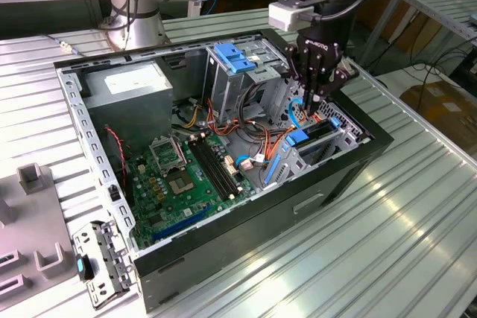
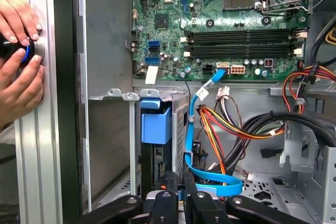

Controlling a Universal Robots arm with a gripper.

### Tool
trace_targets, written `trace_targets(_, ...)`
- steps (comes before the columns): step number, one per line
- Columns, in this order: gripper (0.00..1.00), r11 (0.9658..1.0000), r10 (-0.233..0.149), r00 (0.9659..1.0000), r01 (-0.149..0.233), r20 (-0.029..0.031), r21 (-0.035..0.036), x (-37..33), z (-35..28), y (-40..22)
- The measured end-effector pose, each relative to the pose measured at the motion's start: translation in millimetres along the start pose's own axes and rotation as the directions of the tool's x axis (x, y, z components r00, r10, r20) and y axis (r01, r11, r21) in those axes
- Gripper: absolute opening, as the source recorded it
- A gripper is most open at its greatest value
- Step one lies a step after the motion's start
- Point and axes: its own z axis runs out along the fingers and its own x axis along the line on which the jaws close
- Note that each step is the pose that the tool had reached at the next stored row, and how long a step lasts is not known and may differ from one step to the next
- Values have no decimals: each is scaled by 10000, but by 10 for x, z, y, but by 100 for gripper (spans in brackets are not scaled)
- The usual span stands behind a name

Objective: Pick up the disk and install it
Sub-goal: 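Insert the second disk wire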

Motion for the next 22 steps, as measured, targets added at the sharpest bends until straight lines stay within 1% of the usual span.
trace_targets(1, 16, 10000, 18, 10000, -18, 2, 51, 0, 2, 8)
trace_targets(2, 16, 10000, 30, 10000, -30, 3, 80, -1, 4, 10)
trace_targets(3, 16, 9999, 60, 10000, -60, 9, 134, -2, 6, 13)
trace_targets(4, 16, 9998, 113, 9999, -113, 17, 173, -4, 11, 18)
trace_targets(6, 16, 9997, 177, 9998, -177, 28, 174, -5, 15, 24)
trace_targets(8, 16, 9996, 242, 9997, -243, 25, 160, -7, 21, 28)
trace_targets(10, 16, 9991, 420, 9991, -420, 8, 112, -8, 27, 30)
trace_targets(11, 16, 9982, 603, 9982, -603, -12, 63, -8, 29, 31)
trace_targets(12, 16, 9978, 655, 9979, -655, -15, 50, -8, 30, 32)
trace_targets(14, 16, 9978, 656, 9978, -656, -3, 49, -9, 32, 32)
trace_targets(21, 16, 9978, 657, 9978, -657, -2, 51, -8, 31, 32)
trace_targets(22, 16, 9978, 658, 9978, -658, 7, 51, -7, 31, 32)
